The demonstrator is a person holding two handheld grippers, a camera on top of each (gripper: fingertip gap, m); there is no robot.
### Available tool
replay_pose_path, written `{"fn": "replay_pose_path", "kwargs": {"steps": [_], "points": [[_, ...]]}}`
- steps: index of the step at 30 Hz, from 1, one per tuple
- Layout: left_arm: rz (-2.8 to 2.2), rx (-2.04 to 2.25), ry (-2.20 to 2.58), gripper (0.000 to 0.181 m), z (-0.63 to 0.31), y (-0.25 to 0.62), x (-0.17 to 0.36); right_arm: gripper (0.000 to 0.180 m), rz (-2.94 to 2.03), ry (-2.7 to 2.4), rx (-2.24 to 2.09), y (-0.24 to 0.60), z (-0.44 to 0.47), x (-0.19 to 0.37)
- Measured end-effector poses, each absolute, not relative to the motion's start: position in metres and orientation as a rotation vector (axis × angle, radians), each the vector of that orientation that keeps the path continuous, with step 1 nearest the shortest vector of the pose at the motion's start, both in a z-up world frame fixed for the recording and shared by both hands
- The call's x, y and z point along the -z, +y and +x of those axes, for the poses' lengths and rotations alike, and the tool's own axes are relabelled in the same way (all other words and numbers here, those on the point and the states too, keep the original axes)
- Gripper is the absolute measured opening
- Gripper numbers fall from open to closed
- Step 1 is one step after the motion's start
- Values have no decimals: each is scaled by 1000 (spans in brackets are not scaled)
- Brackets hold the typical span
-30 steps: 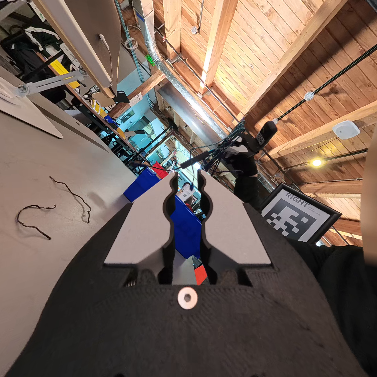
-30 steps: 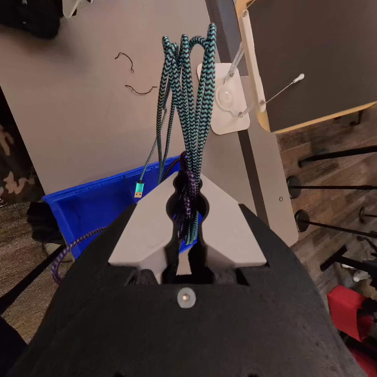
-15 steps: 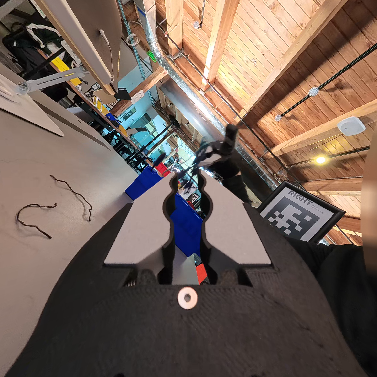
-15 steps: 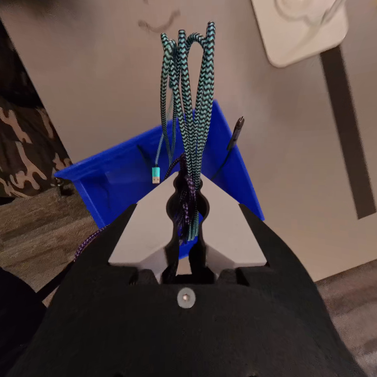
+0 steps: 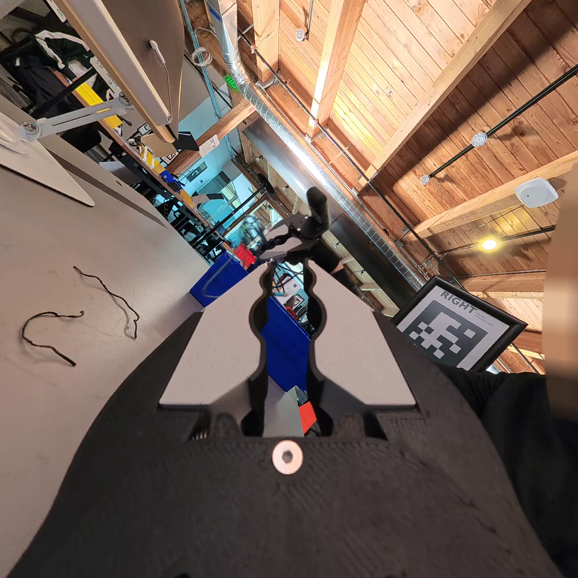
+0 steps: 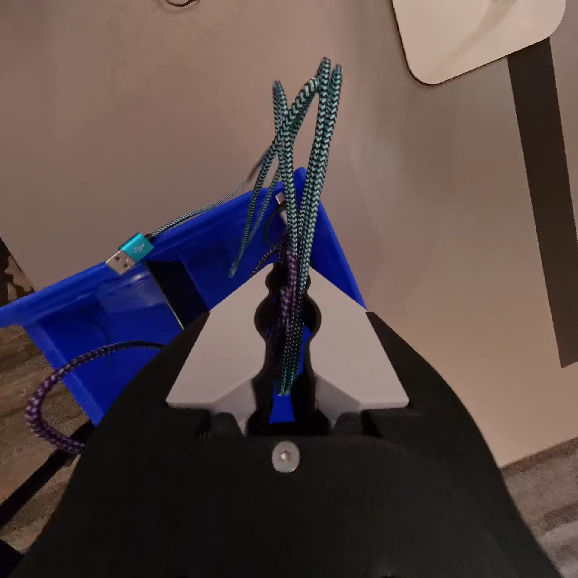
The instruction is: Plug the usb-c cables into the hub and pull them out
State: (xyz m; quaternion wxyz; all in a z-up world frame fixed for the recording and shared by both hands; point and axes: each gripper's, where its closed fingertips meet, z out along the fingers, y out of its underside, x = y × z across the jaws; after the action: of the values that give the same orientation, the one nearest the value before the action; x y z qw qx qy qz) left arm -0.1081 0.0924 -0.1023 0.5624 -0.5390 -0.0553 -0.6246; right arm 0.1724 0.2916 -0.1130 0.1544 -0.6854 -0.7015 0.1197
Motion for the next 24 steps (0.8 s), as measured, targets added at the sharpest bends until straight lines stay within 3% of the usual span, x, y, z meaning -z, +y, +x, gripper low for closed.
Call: {"fn": "replay_pose_path", "kwargs": {"steps": [14, 24], "points": [[-1263, 1479, -132, 17, -109, 92, 102, 10, -2007, -1598, -700, 291, 144, 156], [-1273, 1483, -126, 17, -107, 92, 103, 8, -1928, -1344, -682, 299, 160, 125]]}}
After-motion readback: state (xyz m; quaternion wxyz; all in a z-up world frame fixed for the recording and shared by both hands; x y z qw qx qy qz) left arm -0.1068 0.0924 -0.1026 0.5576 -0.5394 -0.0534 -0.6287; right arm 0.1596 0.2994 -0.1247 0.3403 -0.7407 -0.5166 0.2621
